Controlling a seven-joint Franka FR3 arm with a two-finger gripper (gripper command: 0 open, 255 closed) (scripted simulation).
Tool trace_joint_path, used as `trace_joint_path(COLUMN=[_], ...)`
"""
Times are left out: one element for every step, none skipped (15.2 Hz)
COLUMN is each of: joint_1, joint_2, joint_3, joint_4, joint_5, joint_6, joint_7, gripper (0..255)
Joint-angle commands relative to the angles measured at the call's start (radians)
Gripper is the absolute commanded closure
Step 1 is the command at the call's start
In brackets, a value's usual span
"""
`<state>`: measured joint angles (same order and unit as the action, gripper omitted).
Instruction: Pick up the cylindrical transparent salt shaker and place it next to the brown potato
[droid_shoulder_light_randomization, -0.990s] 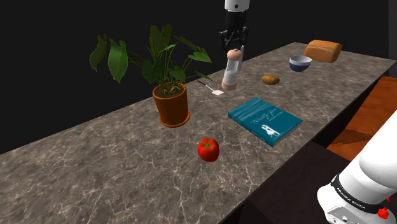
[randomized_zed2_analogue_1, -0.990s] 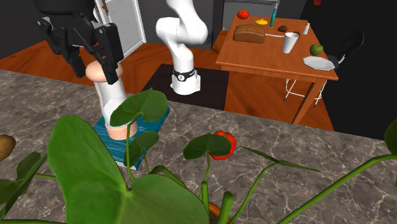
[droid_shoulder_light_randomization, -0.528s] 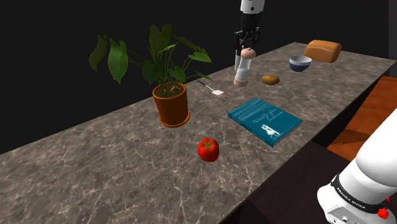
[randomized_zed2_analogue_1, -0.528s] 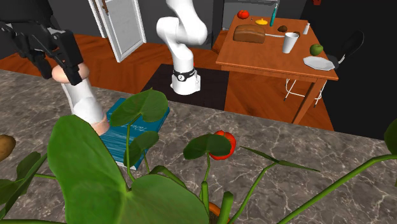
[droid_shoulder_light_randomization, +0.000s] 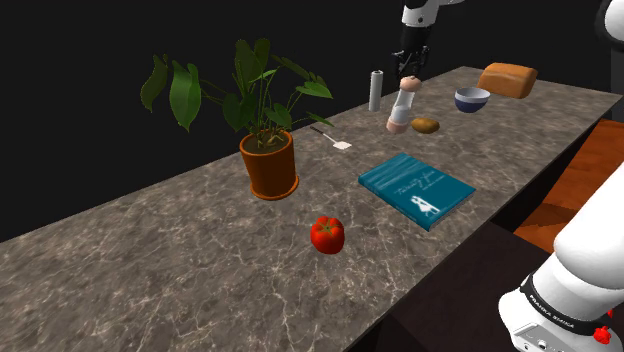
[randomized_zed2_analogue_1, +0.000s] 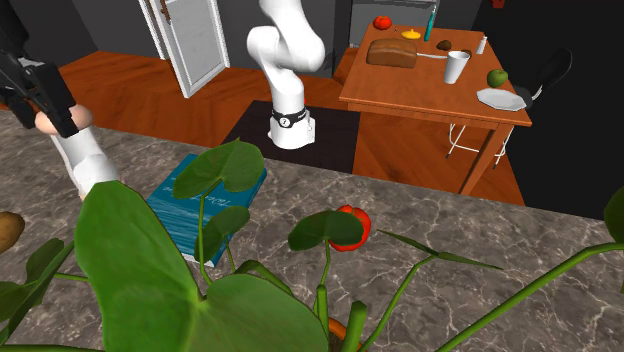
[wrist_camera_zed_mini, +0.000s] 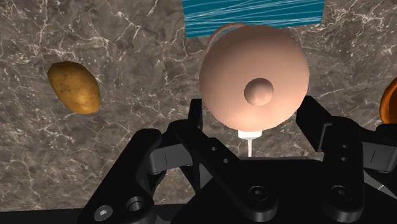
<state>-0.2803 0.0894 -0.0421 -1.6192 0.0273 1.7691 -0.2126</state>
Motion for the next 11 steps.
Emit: trace_joint_path(joint_1=[-0.026,-0.038,-0.050,-0.063,-0.076,-0.089,-0.102,-0.116,-0.130,-0.144,-0.159], joint_2=[0.033,0.048,0.064,0.081,0.099,0.118,0.138,0.159,0.182,0.205,0.229], joint_3=[-0.020,-0.029,-0.038,-0.047,-0.055,-0.063,-0.070,-0.077,-0.084,-0.090,-0.095], joint_4=[0.034,0.048,0.062,0.078,0.096,0.115,0.136,0.159,0.183,0.209,0.238], joint_5=[0.007,0.010,0.014,0.018,0.022,0.027,0.032,0.037,0.043,0.048,0.054], joint_6=[-0.002,-0.001,0.000,0.000,0.000,-0.001,-0.003,-0.006,-0.009,-0.013,-0.018], joint_7=[-0.048,-0.070,-0.091,-0.113,-0.134,-0.155,-0.176,-0.196,-0.216,-0.236,-0.256], gripper=[255,255,255,255,255,255,255,255,255,255,255])
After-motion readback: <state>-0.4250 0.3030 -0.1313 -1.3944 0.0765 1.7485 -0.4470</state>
